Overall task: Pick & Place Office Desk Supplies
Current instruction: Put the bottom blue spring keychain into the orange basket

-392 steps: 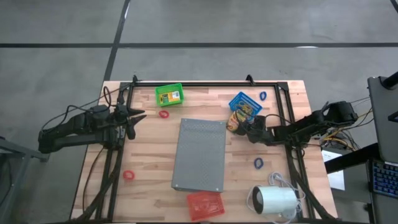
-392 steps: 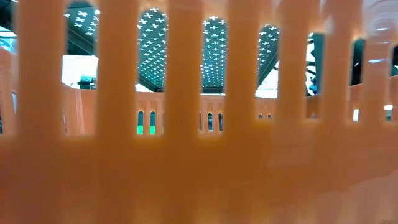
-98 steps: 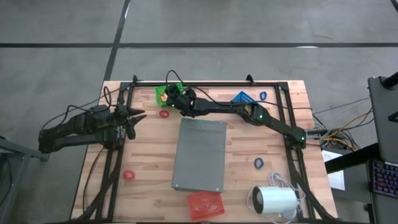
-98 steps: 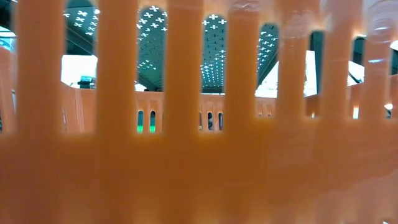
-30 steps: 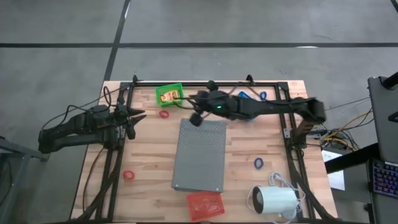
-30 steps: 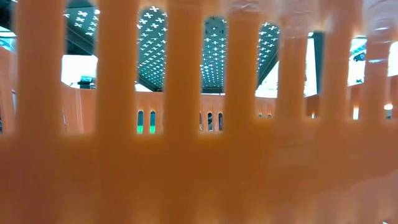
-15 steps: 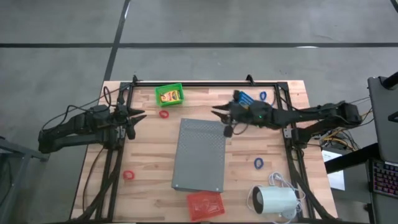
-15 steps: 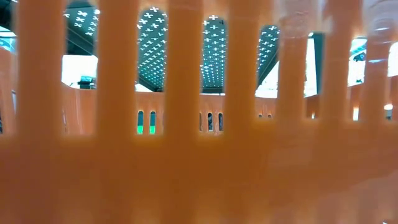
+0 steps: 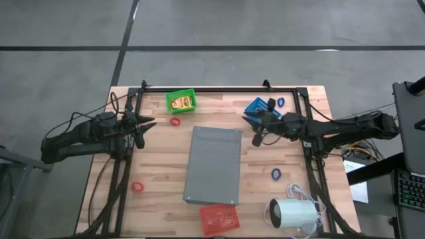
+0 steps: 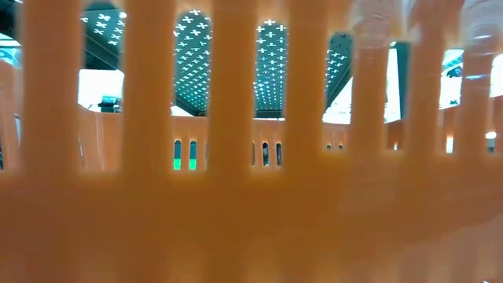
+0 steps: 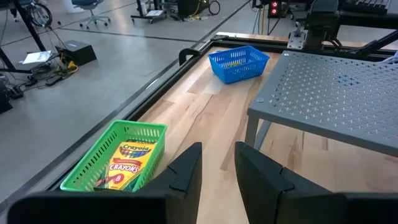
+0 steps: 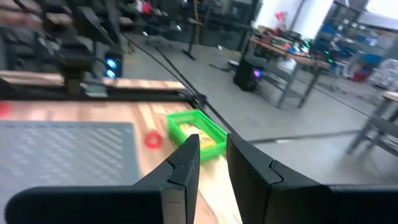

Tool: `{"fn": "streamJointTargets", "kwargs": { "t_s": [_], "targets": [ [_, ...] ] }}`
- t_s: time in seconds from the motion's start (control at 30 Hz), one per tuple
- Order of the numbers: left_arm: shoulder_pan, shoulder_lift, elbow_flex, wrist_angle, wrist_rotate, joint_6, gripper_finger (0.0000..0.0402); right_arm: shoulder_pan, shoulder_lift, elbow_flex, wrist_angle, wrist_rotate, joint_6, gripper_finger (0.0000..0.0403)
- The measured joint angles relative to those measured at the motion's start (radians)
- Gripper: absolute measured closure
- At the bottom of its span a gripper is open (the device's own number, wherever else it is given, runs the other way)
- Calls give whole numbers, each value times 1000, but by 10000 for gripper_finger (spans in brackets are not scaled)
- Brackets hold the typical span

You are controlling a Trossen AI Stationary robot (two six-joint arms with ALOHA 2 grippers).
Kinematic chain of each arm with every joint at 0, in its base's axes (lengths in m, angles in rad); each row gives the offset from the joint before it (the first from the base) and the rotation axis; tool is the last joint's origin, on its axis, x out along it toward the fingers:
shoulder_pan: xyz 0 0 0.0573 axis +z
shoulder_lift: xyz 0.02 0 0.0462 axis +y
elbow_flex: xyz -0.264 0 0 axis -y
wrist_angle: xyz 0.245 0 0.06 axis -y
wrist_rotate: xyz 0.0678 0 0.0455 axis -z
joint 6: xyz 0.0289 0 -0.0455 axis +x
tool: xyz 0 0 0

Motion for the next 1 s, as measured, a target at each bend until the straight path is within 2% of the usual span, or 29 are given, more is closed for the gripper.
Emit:
{"fn": "streamJointTargets", "kwargs": {
  "t_s": [0.13, 0.37, 1.0],
  "targets": [
    [0, 0, 0, 0, 0, 0, 303, 3, -57, -46, -1, -6, 52, 328],
    [0, 0, 0, 0, 0, 0, 303, 3, -67, -118, -5, -6, 85, 328],
    [0, 0, 0, 0, 0, 0, 303, 10, -72, -75, -3, -11, 118, 328]
  ]
}}
